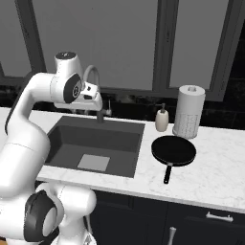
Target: Pick the pan and sponge and place them into the sink. Then turn on the water.
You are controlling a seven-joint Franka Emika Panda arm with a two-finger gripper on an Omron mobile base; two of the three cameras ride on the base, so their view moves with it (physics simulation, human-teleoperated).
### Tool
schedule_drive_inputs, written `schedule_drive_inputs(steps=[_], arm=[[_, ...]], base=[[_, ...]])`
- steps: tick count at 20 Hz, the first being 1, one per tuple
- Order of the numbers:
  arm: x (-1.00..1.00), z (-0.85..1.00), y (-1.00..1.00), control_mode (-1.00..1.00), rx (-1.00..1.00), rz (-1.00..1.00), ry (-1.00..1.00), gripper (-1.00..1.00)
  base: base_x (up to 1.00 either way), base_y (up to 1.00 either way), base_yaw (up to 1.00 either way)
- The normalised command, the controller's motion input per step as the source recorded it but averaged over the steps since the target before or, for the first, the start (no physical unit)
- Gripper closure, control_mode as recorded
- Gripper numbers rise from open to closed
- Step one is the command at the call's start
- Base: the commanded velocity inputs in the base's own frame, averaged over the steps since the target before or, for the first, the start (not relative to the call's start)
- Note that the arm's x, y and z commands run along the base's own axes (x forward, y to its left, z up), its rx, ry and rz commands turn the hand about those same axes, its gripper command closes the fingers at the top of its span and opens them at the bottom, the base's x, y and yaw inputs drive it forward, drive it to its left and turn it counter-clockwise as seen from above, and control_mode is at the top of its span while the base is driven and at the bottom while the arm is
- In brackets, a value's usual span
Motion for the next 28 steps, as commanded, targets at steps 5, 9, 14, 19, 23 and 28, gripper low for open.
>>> schedule_drive_inputs(steps=[5, 9, 14, 19, 23, 28], arm=[[-0.33, 0.0, -0.23, -1.0, 0.0, -0.03, 0.0, -1.0], [-0.79, -0.08, -0.92, -1.0, 0.0, -0.06, 0.0, -1.0], [-0.3, -0.24, -1.0, -1.0, 0.0, -0.12, 0.04, -1.0], [0.11, -0.31, -1.0, -1.0, 0.0, -0.21, 0.18, -1.0], [0.47, -0.22, -1.0, -1.0, 0.0, -0.26, 0.15, -1.0], [0.62, -0.19, -1.0, -1.0, 0.0, -0.24, 0.09, -1.0]], base=[[0.0, 0.0, 0.0], [0.0, 0.0, 0.0], [0.0, 0.0, 0.0], [0.0, 0.0, 0.0], [0.0, 0.0, 0.0], [0.0, 0.0, 0.0]])
